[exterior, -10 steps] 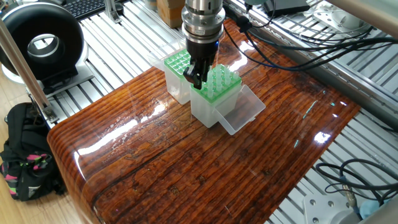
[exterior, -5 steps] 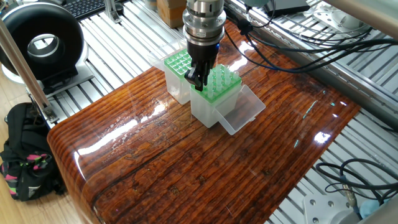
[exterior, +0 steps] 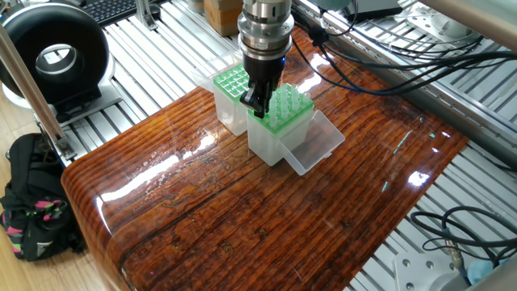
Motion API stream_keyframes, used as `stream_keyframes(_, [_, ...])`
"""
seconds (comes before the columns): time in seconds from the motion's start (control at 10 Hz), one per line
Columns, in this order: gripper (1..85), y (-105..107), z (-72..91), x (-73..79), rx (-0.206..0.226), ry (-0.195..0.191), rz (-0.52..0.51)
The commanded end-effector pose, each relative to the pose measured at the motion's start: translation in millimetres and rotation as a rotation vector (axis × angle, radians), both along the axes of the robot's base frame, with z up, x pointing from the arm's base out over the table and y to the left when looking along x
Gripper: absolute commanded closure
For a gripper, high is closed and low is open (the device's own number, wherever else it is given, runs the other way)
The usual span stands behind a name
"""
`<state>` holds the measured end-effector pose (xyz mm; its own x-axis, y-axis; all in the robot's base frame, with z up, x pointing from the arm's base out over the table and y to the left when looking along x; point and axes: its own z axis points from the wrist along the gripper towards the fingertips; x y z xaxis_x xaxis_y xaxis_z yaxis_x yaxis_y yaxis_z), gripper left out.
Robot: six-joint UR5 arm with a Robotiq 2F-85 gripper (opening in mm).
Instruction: Transfer all large pipette tips from one holder to another
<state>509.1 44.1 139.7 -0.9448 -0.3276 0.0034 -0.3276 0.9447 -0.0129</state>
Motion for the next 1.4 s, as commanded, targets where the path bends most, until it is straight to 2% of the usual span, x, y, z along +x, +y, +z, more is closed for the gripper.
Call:
stream_keyframes(0.0, [78.7, 5, 4.6, -0.7, 0.008, 0.001, -0.019])
stream_keyframes(0.2, [82.3, 4, 5.2, -0.3, 0.005, -0.001, -0.026])
stream_keyframes(0.7, [83.0, 7, 16.2, 1.2, 0.012, -0.005, -0.031])
stream_keyframes(1.3, [84.0, 3, 52.7, 0.9, 0.003, -0.004, -0.031])
